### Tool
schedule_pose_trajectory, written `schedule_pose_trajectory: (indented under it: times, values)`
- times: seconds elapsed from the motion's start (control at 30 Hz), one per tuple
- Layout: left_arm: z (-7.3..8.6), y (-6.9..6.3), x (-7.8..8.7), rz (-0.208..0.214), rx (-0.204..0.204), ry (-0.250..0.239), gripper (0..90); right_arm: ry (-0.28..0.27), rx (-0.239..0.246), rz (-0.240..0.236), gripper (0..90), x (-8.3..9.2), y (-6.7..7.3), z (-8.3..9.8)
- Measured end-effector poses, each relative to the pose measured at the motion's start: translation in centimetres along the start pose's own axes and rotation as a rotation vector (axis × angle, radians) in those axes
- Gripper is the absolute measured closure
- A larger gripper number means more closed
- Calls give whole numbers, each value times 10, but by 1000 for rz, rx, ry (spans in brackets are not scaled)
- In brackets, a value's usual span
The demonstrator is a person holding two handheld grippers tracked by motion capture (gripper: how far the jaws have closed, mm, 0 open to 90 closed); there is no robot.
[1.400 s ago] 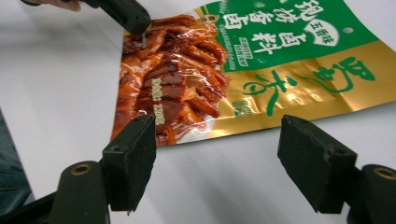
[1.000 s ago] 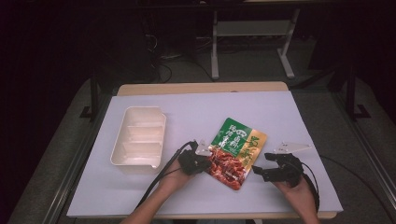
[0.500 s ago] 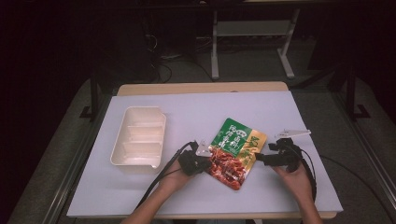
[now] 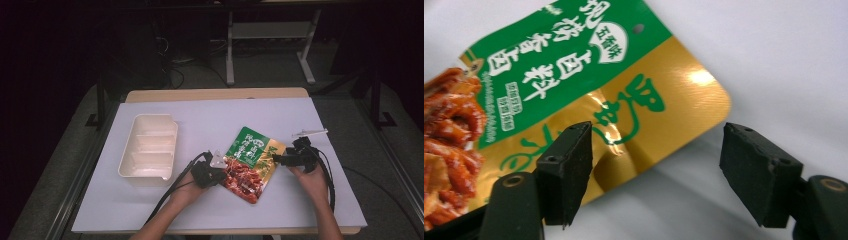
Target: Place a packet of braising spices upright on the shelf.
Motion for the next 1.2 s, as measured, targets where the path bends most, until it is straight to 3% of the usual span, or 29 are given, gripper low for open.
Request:
schedule_pose_trajectory:
  times: [0.1, 0.27, 0.43, 0.47, 0.57, 0.67, 0.8, 0.97, 1.2]
  values:
    - [0, 0, 0, 1, 1, 0, 900, -11, 13, -14, 333, -1, 3, -1]
    - [0, 0, 0, -1, 1, -1, 900, -43, 18, -88, 397, 0, 16, -5]
    - [0, 0, 0, 0, 4, -1, 900, -43, 7, -126, 464, 2, 22, -5]
    - [0, 0, 0, -2, 1, -1, 900, -54, 4, -141, 550, 3, 23, -5]
    - [0, 0, 0, -3, 1, 0, 900, -54, 2, -160, 619, 3, 24, -5]
    - [0, -1, 0, -1, 7, 0, 900, -24, 5, -138, 706, -1, 26, -2]
    - [0, 0, 0, -1, 1, 0, 900, -52, 23, -137, 885, 3, 26, -6]
    - [0, 0, 0, -1, 3, 1, 900, -66, 32, -129, 895, 7, 29, -10]
    - [0, 0, 0, -4, 3, -1, 900, -117, 43, -170, 898, 19, 42, -26]
Point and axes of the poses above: each handheld gripper's, and its own axes: x roughly backward along the jaws, z roughly out of its underside, y roughly to its left, the point moved 10 cm from there along -x, roughly forward along the jaws, and after that the axes turned 3 degrees about x, right-handed, at the moved point
